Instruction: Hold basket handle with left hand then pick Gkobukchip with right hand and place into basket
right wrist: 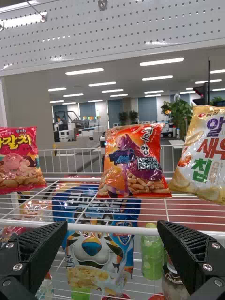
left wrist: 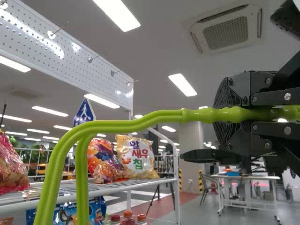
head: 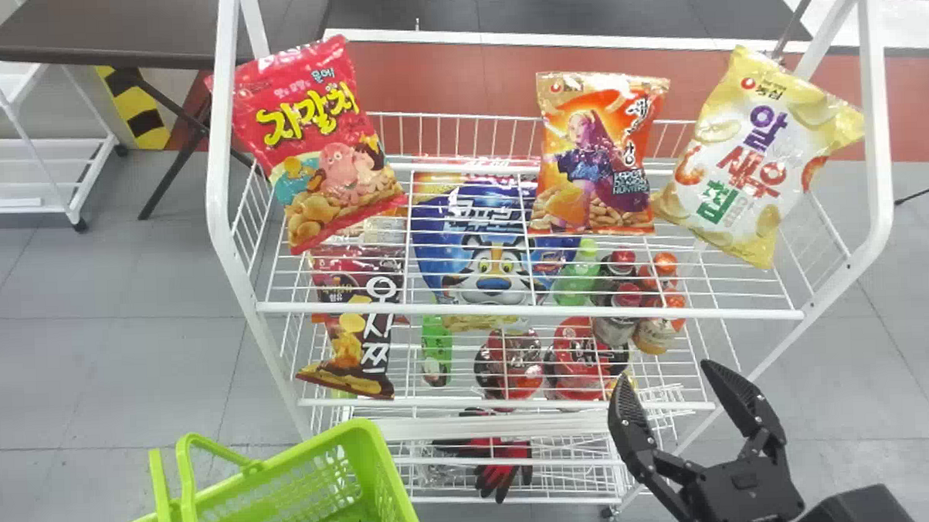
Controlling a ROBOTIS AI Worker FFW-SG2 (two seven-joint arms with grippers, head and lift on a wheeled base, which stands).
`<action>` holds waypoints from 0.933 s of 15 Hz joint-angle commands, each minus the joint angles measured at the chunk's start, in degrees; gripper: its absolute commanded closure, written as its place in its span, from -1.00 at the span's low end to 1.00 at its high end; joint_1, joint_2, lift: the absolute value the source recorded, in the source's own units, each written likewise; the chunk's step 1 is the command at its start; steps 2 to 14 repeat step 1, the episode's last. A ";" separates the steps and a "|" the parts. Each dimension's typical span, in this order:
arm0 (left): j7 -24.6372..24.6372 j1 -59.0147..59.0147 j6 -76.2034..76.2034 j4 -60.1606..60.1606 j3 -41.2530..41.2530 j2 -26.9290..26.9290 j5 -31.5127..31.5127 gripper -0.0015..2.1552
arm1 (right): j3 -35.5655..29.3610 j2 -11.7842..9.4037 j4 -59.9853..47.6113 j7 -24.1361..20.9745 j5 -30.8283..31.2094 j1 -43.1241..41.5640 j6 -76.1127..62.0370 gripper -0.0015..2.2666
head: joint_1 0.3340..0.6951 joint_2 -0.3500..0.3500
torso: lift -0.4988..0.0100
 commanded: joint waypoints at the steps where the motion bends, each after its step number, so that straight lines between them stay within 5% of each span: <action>1: 0.01 0.00 0.00 0.00 0.03 -0.06 0.00 1.00 | 0.00 0.09 -0.05 0.00 0.00 0.00 -0.05 -0.91 | 1.00 -0.24 | 0.96; 14: 0.01 0.00 0.00 0.00 0.03 -0.06 0.00 1.00 | 0.00 0.09 -0.05 0.00 0.00 0.00 -0.05 -0.91 | 1.00 -0.24 | 0.96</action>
